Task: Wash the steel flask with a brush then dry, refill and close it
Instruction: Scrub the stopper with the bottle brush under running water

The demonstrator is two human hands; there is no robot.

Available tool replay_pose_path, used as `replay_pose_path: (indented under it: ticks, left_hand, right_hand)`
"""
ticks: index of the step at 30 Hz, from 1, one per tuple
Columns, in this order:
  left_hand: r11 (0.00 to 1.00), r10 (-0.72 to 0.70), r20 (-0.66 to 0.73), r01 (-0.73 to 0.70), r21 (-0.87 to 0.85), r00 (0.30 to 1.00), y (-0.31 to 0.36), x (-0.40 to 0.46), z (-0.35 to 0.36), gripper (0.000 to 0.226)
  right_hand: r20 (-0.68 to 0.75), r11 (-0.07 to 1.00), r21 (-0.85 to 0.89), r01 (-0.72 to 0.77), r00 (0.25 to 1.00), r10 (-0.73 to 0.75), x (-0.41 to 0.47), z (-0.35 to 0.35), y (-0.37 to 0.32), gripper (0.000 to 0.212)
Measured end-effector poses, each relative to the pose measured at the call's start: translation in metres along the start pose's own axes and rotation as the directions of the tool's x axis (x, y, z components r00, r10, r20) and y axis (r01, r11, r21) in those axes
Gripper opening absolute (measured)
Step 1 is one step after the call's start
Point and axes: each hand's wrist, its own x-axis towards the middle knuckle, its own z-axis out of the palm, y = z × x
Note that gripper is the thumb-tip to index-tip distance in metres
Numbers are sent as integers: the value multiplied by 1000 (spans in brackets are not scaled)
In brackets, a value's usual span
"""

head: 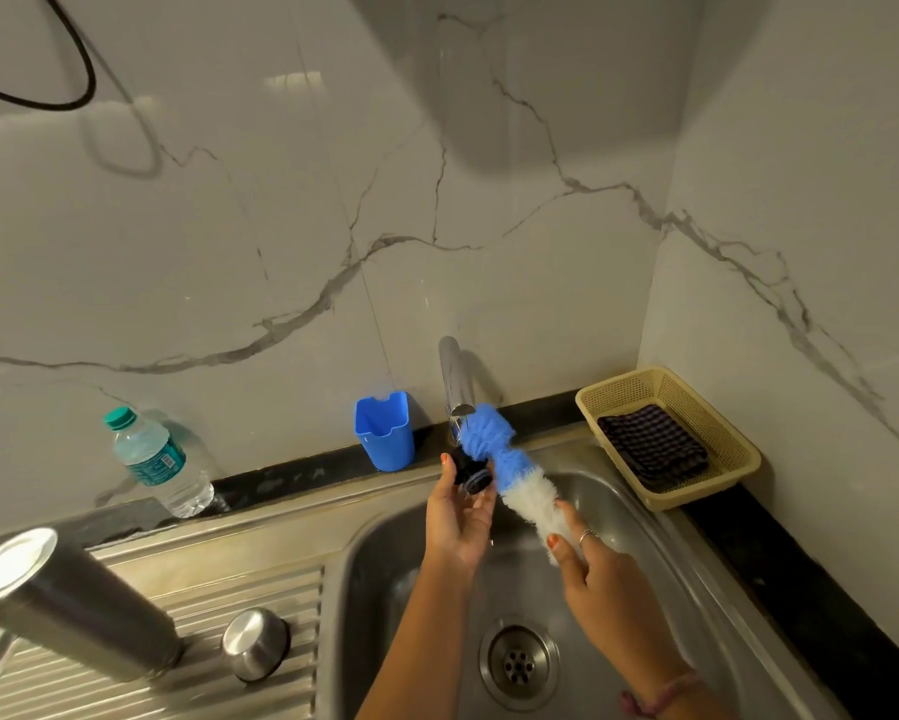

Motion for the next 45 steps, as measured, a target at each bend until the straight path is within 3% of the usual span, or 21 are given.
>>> replay_pose_path:
  ticks: [2,5,11,15,20,25,28,33,37,42,45]
  left_hand:
    - [1000,11,8,-12,29,1000,2,1,-1,43]
    - [1000,-9,35,9,19,999,1,-2,-1,38]
    - [999,10,45,-12,38,999,0,-2,-1,44]
    - [1000,18,0,-18,14,1000,-1,-4,-1,54]
    - [999,39,26,-39,9,999,-1,-4,2,42]
    - [999,10,66,-7,-46,998,-1,-11,6,34]
    - [999,30,48,-30,-11,998,-1,-6,2,31]
    - [998,22,28,-20,-61,999,0,-4,4,38]
    - [999,22,11,-21,-38,1000,1,1,1,36]
    - [1000,-4,0,4,-3,1000,-2,0,-1,53]
    - [1000,0,21,0,-11,1000,0,1,0,57]
  right_hand:
    - [0,999,-14,50,999,-50,-5,2,-3,48]
    - [-29,999,-36,3,1000,-4,4,0,1,49]
    - [-33,996,-54,68,997,-70,3,-3,-2,49]
    - [-22,998,-49,34,999,-35,15,-12,7,49]
    - [1,988,-47,147,989,-147,5,-16,-3,47]
    - [25,996,-63,60,998,-59,21,-21,-3,49]
    - [34,981,-104,162,987,-160,13,-18,-10,48]
    - [24,993,-104,60,998,-57,26,-21,-1,50]
    - [25,985,-103,135,991,-133,12,-18,-9,49]
    - [43,995,-93,27,999,-23,23,-19,2,50]
    - [31,998,-34,59,998,-58,16,-17,-3,50]
